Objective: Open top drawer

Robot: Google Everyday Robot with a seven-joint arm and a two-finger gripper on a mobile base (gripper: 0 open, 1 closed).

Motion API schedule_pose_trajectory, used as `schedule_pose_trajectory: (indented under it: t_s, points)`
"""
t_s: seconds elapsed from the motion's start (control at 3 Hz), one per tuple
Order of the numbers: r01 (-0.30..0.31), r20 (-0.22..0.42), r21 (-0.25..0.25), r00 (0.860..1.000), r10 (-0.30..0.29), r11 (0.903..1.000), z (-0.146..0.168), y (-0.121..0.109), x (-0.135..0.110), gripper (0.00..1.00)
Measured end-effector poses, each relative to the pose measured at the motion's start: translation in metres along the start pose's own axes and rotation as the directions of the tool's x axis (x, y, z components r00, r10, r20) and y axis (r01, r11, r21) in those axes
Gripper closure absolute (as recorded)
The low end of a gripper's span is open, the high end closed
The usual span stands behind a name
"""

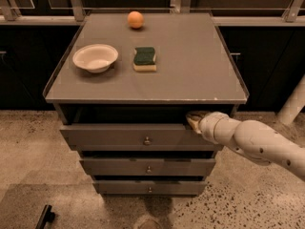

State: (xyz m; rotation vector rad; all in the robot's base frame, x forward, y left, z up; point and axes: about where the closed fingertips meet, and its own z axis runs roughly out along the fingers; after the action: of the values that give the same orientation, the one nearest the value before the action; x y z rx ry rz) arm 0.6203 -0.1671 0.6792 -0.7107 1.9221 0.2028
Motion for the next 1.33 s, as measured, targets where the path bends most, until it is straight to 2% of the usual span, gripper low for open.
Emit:
schedule_pose_trajectory:
  t_s: [0.33,0.67,1.0,1.33]
  points:
    - [-0.007,-0.012,-0.021,1.0,0.007,0.9998,-0.002,0.003,0.002,1.0]
    - [-0.071,-0.046,0.004,0.996,0.071,0.9975,-0.041,-0.03,-0.004,1.0]
    - [-0.074,-0.082,-0.066,0.994,0.069,0.9951,-0.043,-0.013,0.006,1.0]
    - [-0.074,-0.082,-0.066,0.994,0.069,0.9951,-0.043,-0.013,0.006,1.0]
